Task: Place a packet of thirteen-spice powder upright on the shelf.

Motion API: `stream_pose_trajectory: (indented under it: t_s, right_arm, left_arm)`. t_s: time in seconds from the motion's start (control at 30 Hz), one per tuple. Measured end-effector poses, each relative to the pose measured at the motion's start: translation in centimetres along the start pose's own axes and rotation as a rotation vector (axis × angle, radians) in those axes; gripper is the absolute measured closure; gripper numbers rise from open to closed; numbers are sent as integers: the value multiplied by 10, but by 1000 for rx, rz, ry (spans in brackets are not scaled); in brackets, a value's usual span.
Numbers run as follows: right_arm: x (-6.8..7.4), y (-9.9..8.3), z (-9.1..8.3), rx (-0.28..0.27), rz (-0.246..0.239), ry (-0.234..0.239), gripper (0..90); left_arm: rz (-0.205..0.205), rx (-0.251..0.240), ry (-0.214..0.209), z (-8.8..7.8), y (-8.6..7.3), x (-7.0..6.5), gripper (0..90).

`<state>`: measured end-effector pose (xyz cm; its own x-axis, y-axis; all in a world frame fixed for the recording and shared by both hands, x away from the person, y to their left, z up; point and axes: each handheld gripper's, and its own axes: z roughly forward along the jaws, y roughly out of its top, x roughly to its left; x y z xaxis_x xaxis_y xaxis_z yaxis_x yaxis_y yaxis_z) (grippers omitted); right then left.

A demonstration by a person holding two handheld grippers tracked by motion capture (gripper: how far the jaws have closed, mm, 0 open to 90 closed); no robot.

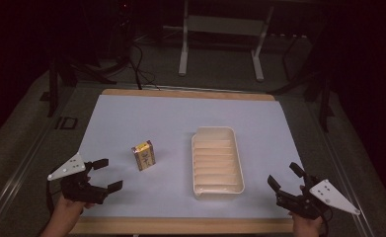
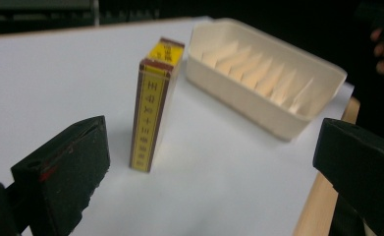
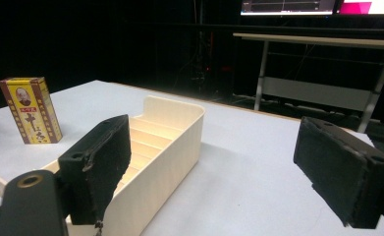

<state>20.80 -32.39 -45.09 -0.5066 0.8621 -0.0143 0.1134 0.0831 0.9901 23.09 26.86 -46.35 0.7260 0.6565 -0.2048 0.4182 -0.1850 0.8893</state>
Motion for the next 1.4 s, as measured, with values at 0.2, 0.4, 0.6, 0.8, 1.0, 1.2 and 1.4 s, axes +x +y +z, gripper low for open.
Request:
stream_pose_trajectory:
  t_s: [0.2,0.4,0.6,0.8,1.0,1.2,1.4]
  right_arm:
    - [2,-1,2,15,-5,13,142]
    - [2,-2,5,28,8,40,142]
    - [3,-3,7,45,8,55,142]
    - [4,-4,7,48,9,74,142]
    - [6,-3,8,46,-1,84,142]
    - [5,-3,7,40,4,95,142]
    - [5,-3,7,36,2,98,142]
  left_arm:
    - [-4,131,-18,2,13,0,9]
    - [-6,328,0,14,17,-2,9]
    - [-13,388,-2,15,23,0,9]
    - [-13,471,4,16,31,4,9]
    - [8,567,-13,23,34,2,8]
    - [25,682,-32,30,41,-3,8]
    - [47,784,-48,37,46,-9,9]
